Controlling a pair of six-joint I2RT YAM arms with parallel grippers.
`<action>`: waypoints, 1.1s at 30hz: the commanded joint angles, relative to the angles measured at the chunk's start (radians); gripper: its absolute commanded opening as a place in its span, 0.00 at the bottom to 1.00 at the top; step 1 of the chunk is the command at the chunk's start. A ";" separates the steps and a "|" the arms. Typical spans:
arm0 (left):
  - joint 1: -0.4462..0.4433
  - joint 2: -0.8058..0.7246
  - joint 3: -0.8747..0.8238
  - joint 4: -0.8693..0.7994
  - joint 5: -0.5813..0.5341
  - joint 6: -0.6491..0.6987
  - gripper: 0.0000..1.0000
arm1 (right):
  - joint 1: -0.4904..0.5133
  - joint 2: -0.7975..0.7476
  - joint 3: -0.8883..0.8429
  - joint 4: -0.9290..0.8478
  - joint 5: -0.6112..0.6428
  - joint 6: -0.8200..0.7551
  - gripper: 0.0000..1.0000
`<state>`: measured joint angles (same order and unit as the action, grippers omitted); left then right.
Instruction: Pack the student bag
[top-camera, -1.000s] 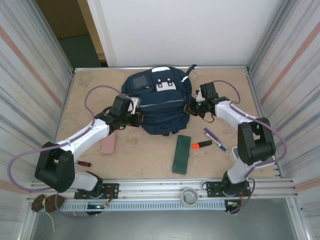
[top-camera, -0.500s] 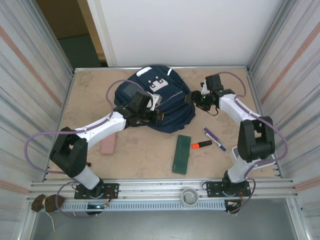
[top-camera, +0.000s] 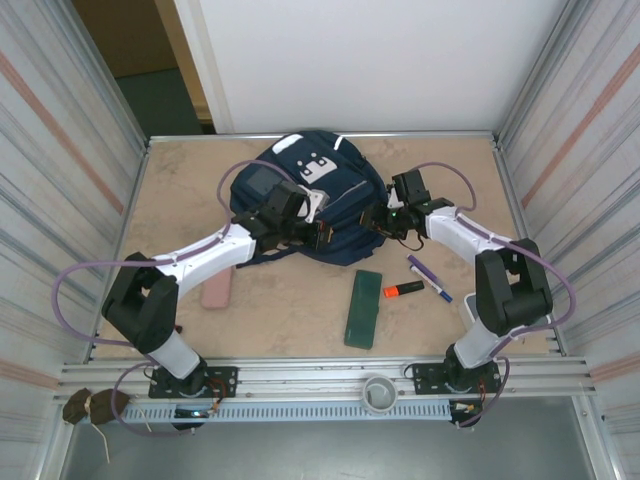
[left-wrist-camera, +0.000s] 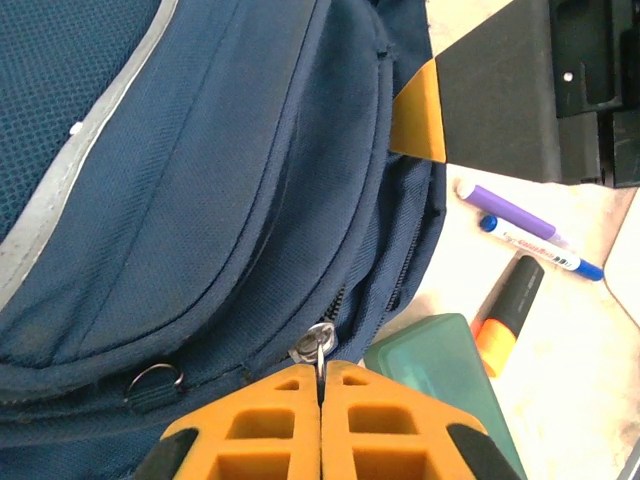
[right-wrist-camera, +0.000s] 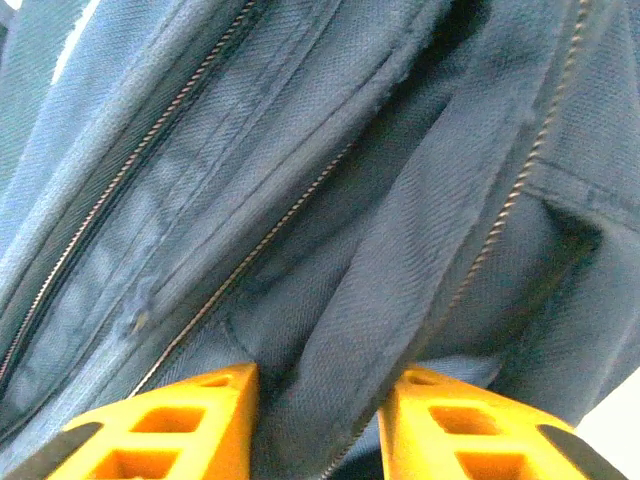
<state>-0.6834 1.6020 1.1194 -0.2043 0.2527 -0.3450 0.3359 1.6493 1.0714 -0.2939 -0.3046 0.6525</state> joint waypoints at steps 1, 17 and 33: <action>-0.008 -0.061 -0.029 -0.004 -0.061 0.031 0.00 | -0.003 0.022 0.028 -0.001 0.068 -0.013 0.20; 0.369 -0.186 -0.299 0.078 -0.192 0.002 0.00 | 0.012 -0.066 -0.041 0.041 0.018 -0.001 0.00; 0.422 -0.302 -0.318 0.058 -0.165 -0.060 0.58 | 0.103 -0.111 0.023 -0.169 0.249 -0.095 0.57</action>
<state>-0.2569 1.4006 0.8371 -0.1215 0.0837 -0.3645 0.4252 1.6081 1.0519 -0.3248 -0.2123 0.6312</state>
